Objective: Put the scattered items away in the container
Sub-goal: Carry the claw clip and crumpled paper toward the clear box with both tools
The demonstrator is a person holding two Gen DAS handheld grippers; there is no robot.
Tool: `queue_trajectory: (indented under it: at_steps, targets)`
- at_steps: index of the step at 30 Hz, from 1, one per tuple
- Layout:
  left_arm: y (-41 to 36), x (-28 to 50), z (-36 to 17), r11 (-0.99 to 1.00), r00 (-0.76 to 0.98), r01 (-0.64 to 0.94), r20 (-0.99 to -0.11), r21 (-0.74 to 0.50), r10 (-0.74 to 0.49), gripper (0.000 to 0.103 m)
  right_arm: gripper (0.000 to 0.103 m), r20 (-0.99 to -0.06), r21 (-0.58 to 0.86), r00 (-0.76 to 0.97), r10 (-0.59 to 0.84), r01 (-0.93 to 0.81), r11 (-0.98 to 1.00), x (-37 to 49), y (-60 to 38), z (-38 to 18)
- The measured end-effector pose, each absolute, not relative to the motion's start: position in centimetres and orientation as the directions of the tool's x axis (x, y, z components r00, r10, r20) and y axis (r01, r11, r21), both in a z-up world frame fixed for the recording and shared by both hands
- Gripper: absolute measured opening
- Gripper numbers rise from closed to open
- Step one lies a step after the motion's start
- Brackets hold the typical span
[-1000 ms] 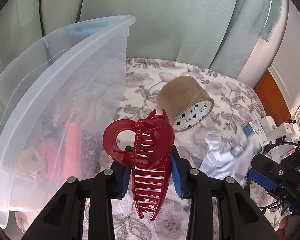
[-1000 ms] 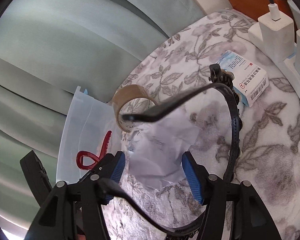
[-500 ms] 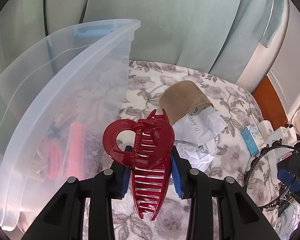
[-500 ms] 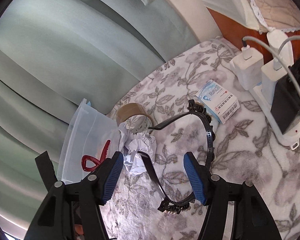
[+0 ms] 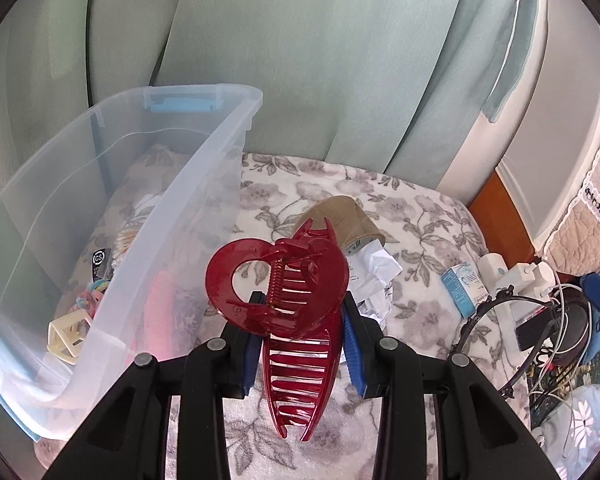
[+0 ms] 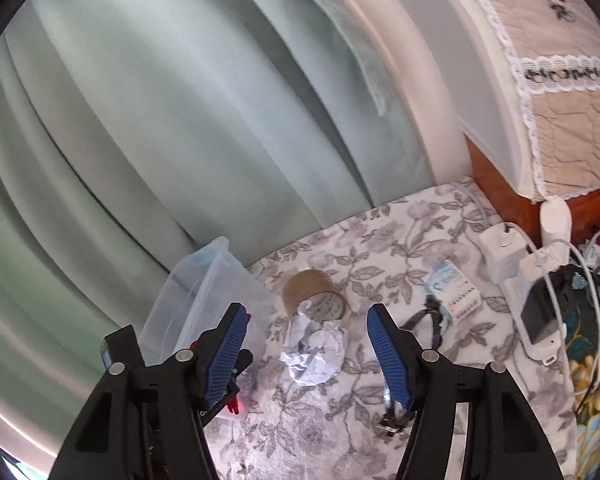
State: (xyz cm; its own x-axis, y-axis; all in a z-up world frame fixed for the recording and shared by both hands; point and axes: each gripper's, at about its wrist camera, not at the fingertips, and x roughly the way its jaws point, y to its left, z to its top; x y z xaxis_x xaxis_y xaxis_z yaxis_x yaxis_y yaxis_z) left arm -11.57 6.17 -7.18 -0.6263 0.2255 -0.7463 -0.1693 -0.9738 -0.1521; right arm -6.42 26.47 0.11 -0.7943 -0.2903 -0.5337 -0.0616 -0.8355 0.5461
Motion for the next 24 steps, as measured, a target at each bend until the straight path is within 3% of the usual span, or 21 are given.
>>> queue_trajectory:
  at_steps: [6,12,24]
  targets:
    - [6.3,-11.3,-8.0,-0.977,-0.614,-0.17,-0.761,-0.131,0.208,0.037,0.066,-0.595,0.541,-0.718,-0.361,-0.026,-0.841,-8.3,22.1,-2.4]
    - [6.0,-11.7,-9.8,-0.983,-0.591,-0.141,-0.787,-0.115,0.177,0.038,0.067,-0.671,0.545,-0.655,-0.348,-0.117,-0.83,-9.9,21.0,-6.5]
    - [5.3,-12.7,-13.1,-0.991,-0.557,-0.1,-0.821,-0.087,0.129,0.038,0.08,-0.767,0.495,-0.549,-0.334,-0.173,-0.852,-14.3,19.3,-11.4]
